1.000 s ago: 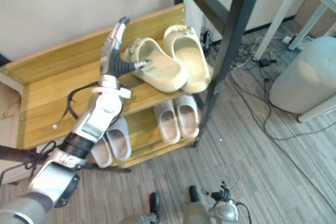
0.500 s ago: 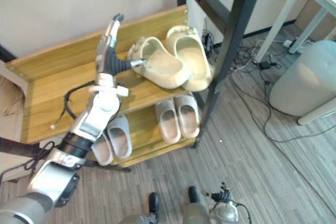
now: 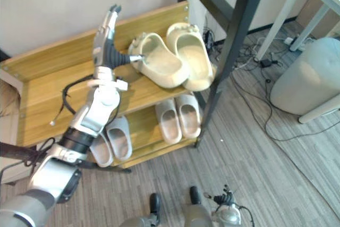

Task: Organize the slippers on the shoe rack

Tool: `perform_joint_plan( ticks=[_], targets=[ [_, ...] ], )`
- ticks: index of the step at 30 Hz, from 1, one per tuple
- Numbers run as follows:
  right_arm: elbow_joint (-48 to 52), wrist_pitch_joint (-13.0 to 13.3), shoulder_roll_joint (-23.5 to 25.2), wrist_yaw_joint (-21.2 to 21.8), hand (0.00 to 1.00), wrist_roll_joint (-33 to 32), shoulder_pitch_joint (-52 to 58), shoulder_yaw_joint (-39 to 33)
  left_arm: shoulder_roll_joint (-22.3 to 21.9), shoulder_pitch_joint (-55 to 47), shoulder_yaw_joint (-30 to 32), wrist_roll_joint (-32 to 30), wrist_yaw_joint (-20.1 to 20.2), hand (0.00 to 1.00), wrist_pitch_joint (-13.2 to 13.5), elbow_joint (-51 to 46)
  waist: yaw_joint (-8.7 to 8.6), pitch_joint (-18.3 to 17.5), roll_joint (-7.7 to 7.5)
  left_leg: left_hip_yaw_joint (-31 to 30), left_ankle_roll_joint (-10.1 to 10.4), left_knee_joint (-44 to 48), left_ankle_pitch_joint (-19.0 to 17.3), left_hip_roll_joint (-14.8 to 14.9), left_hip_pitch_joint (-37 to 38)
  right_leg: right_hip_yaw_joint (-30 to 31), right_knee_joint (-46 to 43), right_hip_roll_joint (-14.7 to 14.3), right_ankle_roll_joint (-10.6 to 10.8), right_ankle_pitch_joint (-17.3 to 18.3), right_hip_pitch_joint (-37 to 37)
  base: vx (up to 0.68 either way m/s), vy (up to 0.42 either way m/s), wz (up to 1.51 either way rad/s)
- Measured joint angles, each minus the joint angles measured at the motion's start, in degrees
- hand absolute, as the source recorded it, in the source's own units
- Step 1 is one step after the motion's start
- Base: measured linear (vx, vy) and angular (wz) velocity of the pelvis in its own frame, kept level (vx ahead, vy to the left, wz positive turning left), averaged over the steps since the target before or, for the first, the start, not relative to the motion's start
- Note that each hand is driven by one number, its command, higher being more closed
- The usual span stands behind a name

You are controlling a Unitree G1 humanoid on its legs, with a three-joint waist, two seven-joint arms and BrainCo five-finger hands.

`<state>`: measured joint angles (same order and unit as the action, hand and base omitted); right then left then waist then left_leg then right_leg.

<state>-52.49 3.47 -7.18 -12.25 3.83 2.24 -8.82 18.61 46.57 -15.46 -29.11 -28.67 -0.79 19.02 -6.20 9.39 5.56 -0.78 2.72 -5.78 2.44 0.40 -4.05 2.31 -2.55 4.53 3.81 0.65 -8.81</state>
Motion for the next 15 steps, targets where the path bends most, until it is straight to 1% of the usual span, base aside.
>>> perform_joint_plan(
  ticks=[13,15],
  targets=[
    [0.3,0.0,0.2,0.0,0.00,-0.5,-0.1,-0.2,-0.3,1.8,0.9,-0.2,0.0,0.00,-0.1,2.1,-0.05,0.1,-0.17,0.1,-0.1,0.0,0.2,0.0,-1.3,0.2,-1.3,0.0,0.1,0.3,-1.9,0.00,0.000,0.00],
    [0.3,0.0,0.2,0.0,0.00,-0.6,-0.1,-0.2,-0.2,1.9,1.0,-1.3,0.0,0.00,-0.2,2.8,-0.05,0.1,-0.17,0.1,-0.1,0.0,0.2,0.0,-1.3,0.1,-1.3,0.0,0.1,0.3,-1.9,0.00,0.000,0.00]
  ],
)
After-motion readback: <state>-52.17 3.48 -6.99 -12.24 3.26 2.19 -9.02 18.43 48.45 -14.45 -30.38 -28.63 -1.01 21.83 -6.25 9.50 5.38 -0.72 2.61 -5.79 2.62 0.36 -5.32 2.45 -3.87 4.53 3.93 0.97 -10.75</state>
